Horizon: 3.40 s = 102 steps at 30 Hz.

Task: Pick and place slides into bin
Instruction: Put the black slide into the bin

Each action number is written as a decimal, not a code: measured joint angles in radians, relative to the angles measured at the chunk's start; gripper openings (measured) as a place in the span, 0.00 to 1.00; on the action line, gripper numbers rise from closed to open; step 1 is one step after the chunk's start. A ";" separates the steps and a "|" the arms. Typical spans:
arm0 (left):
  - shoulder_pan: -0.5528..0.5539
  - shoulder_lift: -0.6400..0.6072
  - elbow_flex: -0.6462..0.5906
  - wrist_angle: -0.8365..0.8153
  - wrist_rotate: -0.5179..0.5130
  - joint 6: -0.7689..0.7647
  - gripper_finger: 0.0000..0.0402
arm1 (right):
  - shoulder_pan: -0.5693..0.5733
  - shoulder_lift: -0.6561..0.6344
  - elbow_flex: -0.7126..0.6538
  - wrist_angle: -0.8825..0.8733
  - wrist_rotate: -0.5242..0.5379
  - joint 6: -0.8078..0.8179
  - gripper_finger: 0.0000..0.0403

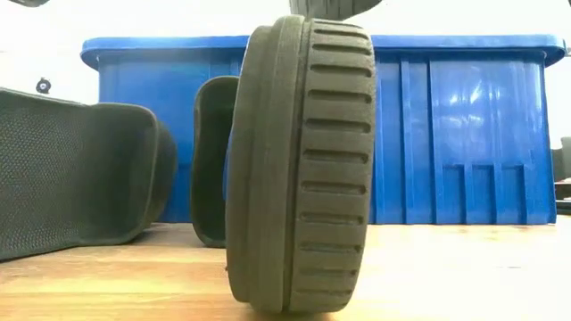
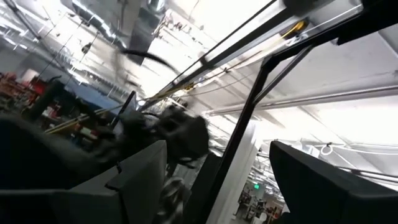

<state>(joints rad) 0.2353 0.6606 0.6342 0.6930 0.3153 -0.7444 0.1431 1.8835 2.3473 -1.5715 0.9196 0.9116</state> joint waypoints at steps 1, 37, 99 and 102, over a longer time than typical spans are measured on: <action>0.000 -0.007 0.000 -0.003 0.000 0.000 0.67 | -0.022 0.000 -0.004 0.000 -0.004 -0.008 0.03; 0.000 0.048 -0.002 -0.053 -0.003 -0.010 0.67 | -0.371 0.016 -0.528 0.190 -0.160 -0.218 0.03; 0.000 0.091 -0.001 -0.053 0.009 -0.009 0.67 | -0.486 0.285 -0.521 0.319 -0.247 -0.683 0.20; 0.000 0.091 -0.001 -0.053 0.020 -0.009 0.67 | -0.486 0.285 -0.521 0.322 -0.246 -0.684 0.28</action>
<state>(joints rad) 0.2356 0.7513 0.6331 0.6403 0.3356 -0.7532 -0.3428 2.1685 1.8259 -1.2493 0.6735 0.2279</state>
